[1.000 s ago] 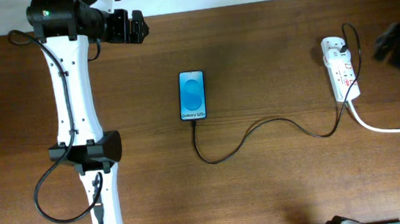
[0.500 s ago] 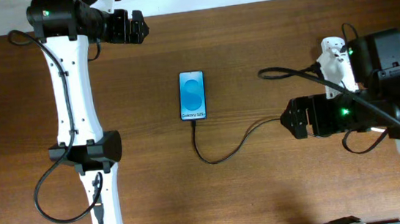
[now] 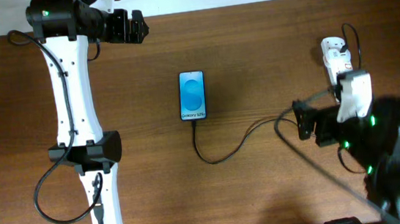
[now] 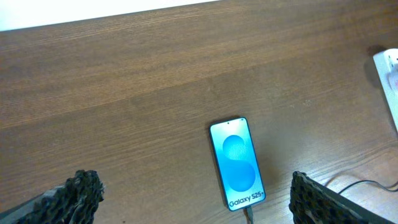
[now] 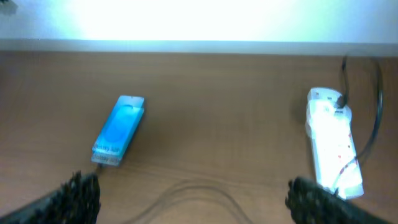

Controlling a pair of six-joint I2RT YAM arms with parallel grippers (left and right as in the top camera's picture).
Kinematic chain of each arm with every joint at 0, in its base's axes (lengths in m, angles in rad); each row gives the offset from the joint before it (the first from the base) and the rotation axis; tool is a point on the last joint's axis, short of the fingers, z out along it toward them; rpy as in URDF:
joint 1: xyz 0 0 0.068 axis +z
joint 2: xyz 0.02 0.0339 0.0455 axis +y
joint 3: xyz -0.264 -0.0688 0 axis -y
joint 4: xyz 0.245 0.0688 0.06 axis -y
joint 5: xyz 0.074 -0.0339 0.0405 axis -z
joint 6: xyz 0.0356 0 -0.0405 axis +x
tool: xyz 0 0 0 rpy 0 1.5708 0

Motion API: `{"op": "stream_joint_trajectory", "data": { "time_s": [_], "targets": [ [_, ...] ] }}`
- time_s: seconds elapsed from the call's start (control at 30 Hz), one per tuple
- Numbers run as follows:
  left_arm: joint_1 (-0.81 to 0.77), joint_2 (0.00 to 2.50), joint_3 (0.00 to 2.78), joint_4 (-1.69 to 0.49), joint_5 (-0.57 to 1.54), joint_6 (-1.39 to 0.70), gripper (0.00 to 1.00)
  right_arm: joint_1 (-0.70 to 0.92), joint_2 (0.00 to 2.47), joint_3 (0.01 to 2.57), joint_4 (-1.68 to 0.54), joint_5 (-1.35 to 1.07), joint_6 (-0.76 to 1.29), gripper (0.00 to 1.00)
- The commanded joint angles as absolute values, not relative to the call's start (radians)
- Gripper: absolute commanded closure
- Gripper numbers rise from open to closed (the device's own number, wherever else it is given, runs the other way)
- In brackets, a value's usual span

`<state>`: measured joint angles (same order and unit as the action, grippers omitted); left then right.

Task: Plug charger to phone and switch on socket

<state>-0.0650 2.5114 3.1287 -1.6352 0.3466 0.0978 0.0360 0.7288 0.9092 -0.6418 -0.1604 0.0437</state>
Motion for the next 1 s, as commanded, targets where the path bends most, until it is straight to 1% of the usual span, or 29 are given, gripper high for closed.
{"op": "stream_joint_trajectory", "data": {
  "time_s": [0.0,0.07,0.1,0.17,0.23,0.3,0.33,0.4,0.5,0.97],
  "targets": [
    [-0.063,2.470,3.137,-1.636,0.343,0.099,0.01,-0.031,0.467,0.665,-0.512,-0.176,0.034,0.02],
    [-0.063,2.470,3.137,-1.636,0.344,0.099,0.01,-0.062,0.320,0.530,-0.379,-0.175,0.033,0.02],
    [-0.063,2.470,3.137,-1.636,0.343,0.099,0.01,-0.077,0.235,0.430,-0.235,-0.175,0.033,0.02],
    [-0.063,2.470,3.137,-1.636,0.343,0.099,0.01,-0.081,0.145,0.296,-0.073,-0.171,0.033,0.02],
    [-0.063,2.470,3.137,-1.636,0.343,0.099,0.01,-0.081,0.069,0.174,0.021,-0.171,0.033,0.02],
    [-0.063,2.470,3.137,-1.636,0.343,0.099,0.01,-0.081,0.002,0.077,0.060,-0.172,0.034,0.02],
    [-0.063,2.470,3.137,-1.636,0.343,0.099,0.01,-0.081,0.003,0.021,0.112,-0.172,0.035,0.02],
    [-0.063,2.470,3.137,-1.636,0.343,0.099,0.01,-0.079,0.003,0.006,0.089,-0.172,0.037,0.02],
    [-0.063,2.470,3.137,-1.636,0.343,0.099,0.01,-0.079,0.004,0.006,-0.065,-0.171,0.036,0.02],
    [-0.063,2.470,3.137,-1.636,0.343,0.099,0.01,-0.079,0.004,0.006,-0.064,-0.169,0.037,0.02]
  ]
}}
